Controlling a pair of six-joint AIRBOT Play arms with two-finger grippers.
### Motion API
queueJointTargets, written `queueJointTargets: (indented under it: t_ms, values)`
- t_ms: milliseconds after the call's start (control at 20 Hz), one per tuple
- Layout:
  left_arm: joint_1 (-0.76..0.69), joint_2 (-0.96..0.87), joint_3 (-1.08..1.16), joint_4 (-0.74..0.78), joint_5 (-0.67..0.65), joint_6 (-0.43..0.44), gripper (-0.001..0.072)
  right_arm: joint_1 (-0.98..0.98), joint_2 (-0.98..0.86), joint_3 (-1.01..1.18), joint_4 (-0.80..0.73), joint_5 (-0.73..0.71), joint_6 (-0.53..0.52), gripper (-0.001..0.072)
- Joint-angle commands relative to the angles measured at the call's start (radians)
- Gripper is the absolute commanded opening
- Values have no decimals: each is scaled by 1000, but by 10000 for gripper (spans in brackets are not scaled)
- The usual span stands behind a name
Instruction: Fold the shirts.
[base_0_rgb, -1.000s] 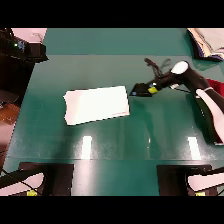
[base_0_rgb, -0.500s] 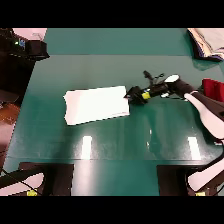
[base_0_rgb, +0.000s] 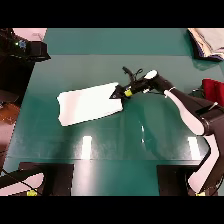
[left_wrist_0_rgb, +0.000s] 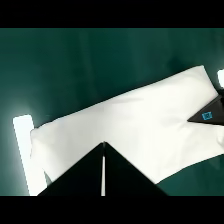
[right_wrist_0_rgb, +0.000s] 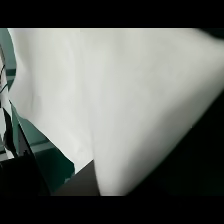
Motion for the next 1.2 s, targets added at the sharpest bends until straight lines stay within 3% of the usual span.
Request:
queueJointTargets:
  t_ms: [0, 300, 600, 1000, 1150]
  values:
    - [-1, 0, 0, -80, -9, 0, 26, -80, 98, -8, -69, -34, -4, 12]
    - [-1, 0, -1, -125, -5, 0, 26, -535, 431, -198, -112, -95, -1, 13]
    - [-1, 0, -51, -217, 92, -8, 26, -957, 576, -238, -110, -193, 17, 12]
    - [-1, 0, -132, -245, 115, -8, 26, -1127, 575, -195, -109, -203, 11, 12]
    - [-1, 0, -132, -246, 115, -8, 27, -1152, 576, -51, -110, -113, 5, 12]
